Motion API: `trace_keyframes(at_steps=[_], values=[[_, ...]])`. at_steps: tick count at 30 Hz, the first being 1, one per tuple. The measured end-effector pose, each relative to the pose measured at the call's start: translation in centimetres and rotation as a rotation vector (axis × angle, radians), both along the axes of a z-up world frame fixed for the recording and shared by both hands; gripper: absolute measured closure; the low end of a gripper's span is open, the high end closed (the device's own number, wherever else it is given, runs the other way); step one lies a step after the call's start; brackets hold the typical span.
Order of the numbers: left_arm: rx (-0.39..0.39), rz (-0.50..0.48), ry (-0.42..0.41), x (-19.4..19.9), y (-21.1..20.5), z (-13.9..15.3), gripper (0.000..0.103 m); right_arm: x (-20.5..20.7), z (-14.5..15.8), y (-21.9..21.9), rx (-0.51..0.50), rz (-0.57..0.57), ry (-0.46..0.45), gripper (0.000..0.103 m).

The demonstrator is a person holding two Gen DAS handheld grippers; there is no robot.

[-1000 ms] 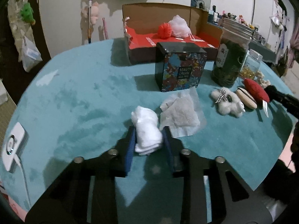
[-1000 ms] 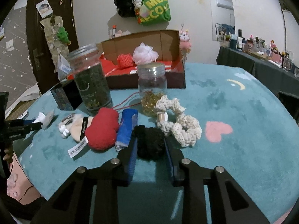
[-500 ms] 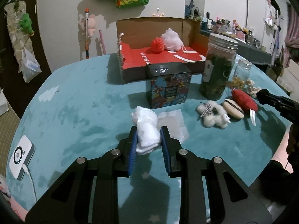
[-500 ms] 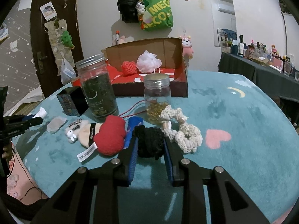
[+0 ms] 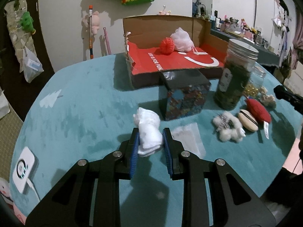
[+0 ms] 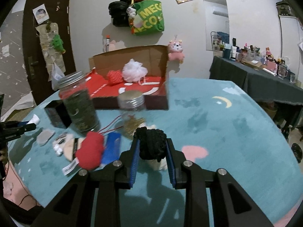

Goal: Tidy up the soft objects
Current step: 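Carry the white sock and black scrunchie with both tools into the box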

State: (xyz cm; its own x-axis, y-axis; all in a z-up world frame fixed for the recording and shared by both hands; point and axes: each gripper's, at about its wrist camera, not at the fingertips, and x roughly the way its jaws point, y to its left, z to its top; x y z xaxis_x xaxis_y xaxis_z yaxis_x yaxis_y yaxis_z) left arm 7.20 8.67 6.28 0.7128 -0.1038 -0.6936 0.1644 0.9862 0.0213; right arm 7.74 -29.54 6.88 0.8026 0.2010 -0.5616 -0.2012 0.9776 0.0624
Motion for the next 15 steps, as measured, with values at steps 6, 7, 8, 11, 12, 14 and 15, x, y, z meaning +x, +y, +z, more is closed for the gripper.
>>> trace_keyframes(at_steps=[6, 7, 8, 11, 12, 14, 15], values=[[0.025, -0.031, 0.007, 2.6, 0.2, 0.5, 0.08, 3.0, 0.6, -1.2, -0.046, 0.01, 0.027, 0.074], [0.029, -0.035, 0.006, 2.9, 0.2, 0.6, 0.08, 3.4, 0.6, -1.3, -0.05, 0.013, 0.031, 0.074], [0.035, -0.043, 0.009, 3.5, 0.3, 0.7, 0.08, 3.9, 0.7, -1.5, -0.053, 0.016, 0.035, 0.074], [0.05, -0.06, 0.011, 4.8, 0.4, 0.9, 0.08, 5.5, 1.0, -1.7, -0.055, 0.036, 0.048, 0.074], [0.055, -0.065, 0.012, 5.1, 0.4, 1.0, 0.08, 6.2, 1.1, -1.7, -0.052, 0.047, 0.053, 0.074], [0.06, -0.081, 0.01, 5.9, 0.4, 1.2, 0.08, 7.3, 1.4, -1.7, -0.049, 0.065, 0.065, 0.074], [0.063, -0.089, 0.012, 6.3, 0.4, 1.4, 0.08, 7.7, 1.5, -1.6, -0.052, 0.073, 0.067, 0.074]])
